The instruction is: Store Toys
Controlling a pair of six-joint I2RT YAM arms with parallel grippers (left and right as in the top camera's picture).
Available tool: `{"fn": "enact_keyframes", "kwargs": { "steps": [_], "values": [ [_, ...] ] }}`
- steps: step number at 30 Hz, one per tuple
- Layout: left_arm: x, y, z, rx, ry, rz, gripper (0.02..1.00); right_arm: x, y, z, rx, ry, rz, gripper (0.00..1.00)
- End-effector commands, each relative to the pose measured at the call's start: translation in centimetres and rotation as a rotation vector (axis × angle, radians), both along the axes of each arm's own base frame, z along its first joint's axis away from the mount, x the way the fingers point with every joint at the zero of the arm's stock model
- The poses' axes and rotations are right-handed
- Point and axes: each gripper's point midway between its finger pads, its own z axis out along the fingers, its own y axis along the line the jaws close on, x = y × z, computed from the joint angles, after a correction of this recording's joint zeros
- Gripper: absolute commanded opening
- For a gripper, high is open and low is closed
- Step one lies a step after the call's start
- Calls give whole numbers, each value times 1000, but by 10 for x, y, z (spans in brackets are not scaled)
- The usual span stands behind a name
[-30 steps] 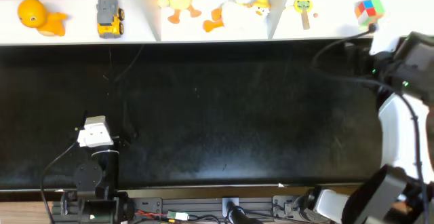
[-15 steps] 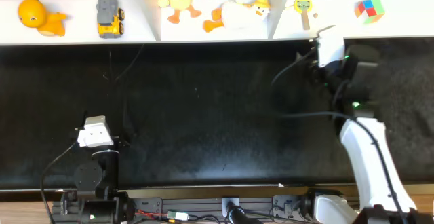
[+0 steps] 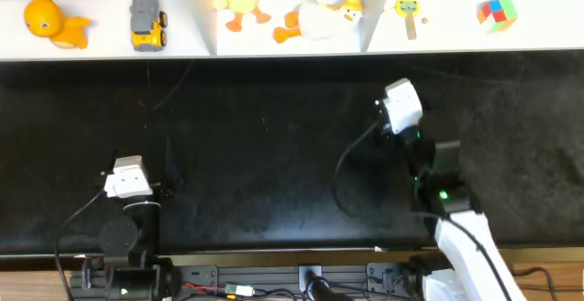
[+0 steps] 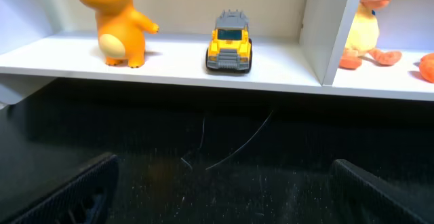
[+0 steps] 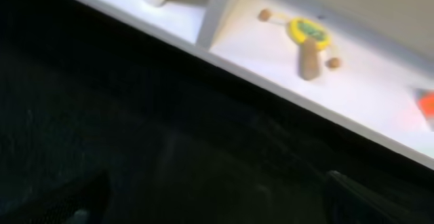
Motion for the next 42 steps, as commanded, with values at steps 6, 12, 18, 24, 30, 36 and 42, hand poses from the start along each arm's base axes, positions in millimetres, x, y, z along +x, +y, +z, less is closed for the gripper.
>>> {"fn": "enact_keyframes", "kwargs": {
  "steps": [6, 12, 18, 24, 30, 36, 42],
  "values": [
    [0, -1, 1, 22, -4, -7, 998, -29, -19, 22, 164, -144, -150, 996],
    [0, -1, 1, 22, -4, -7, 996, -38, -31, 32, 313, -196, -255, 996],
    [0, -1, 1, 22, -5, -7, 998, -47, -35, 43, 403, -247, -286, 996],
    [0, -1, 1, 22, -4, -7, 998, -52, -35, 31, 403, -244, -284, 996],
    [0, -1, 1, 22, -4, -7, 998, -58, -26, 6, 430, -192, -207, 996],
    [0, -1, 1, 22, -4, -7, 998, -65, -40, -3, 453, -217, -216, 996],
    [0, -1, 1, 22, -4, -7, 998, -76, -42, -22, 404, -187, -219, 993]
  ]
}}
